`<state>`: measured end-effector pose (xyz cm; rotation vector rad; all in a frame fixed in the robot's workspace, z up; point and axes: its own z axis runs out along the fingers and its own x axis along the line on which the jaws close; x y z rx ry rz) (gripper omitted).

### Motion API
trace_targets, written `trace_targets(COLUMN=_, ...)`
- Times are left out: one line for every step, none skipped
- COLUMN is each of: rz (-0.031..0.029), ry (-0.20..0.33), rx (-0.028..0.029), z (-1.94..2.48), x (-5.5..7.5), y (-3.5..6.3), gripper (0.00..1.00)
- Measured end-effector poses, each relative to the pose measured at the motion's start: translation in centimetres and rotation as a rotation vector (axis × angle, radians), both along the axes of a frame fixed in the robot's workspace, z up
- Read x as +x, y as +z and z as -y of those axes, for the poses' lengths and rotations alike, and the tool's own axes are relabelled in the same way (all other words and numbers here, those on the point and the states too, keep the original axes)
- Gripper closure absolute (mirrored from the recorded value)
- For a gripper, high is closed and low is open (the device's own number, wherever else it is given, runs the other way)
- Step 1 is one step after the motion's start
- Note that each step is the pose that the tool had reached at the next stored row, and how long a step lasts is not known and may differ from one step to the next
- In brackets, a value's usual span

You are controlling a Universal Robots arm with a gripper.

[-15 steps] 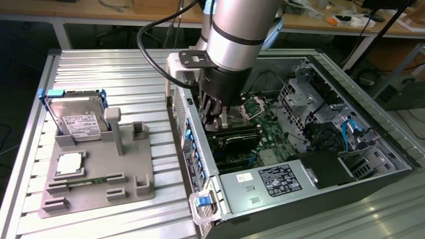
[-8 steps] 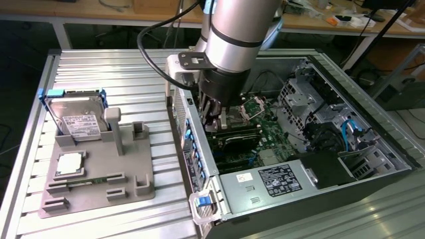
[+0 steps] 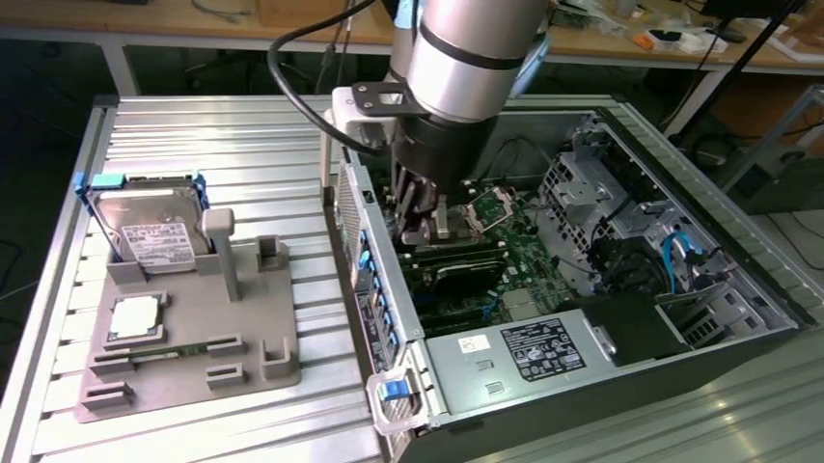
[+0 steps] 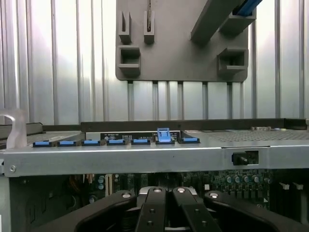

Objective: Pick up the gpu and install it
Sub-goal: 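Press down on the gpu until it lock into place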

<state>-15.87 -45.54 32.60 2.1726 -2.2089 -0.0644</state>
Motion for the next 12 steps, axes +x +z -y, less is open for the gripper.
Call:
trace_targets(rz=0.0002, ry=0.0, rx=0.0, z=0.0, x=0.3, y=0.01, gripper=0.89)
trace_targets(rz=0.0007, ry=0.0, rx=0.0002, z=0.0, x=0.7, y=0.01, gripper=0.89)
trace_targets(rz=0.0008, ry=0.0, rx=0.0008, z=0.0, x=1.1, y=0.01, gripper=0.89)
trace_targets(rz=0.0009, ry=0.0, rx=0.0012, z=0.0, x=1.4, y=0.01, gripper=0.89)
trace_targets(rz=-0.0003, ry=0.0, rx=0.0015, z=0.01, x=1.4, y=0.01, gripper=0.89)
trace_targets(rz=-0.0029, ry=0.0, rx=0.0015, z=0.01, x=1.4, y=0.01, gripper=0.89)
trace_targets(rz=-0.0061, ry=0.0, rx=0.0016, z=0.01, x=1.4, y=0.01, gripper=0.89)
trace_targets(rz=-0.0082, ry=0.0, rx=0.0015, z=0.01, x=1.4, y=0.01, gripper=0.89)
trace_targets(rz=-0.01, ry=0.0, rx=0.0015, z=0.01, x=1.4, y=0.01, gripper=0.89)
trace_targets(rz=-0.0125, ry=0.0, rx=0.0015, z=0.01, x=1.4, y=0.01, gripper=0.89)
trace_targets(rz=-0.0145, ry=0.0, rx=0.0016, z=0.01, x=1.4, y=0.01, gripper=0.89)
trace_targets(rz=-0.0166, ry=0.0, rx=0.0016, z=0.01, x=1.4, y=0.01, gripper=0.89)
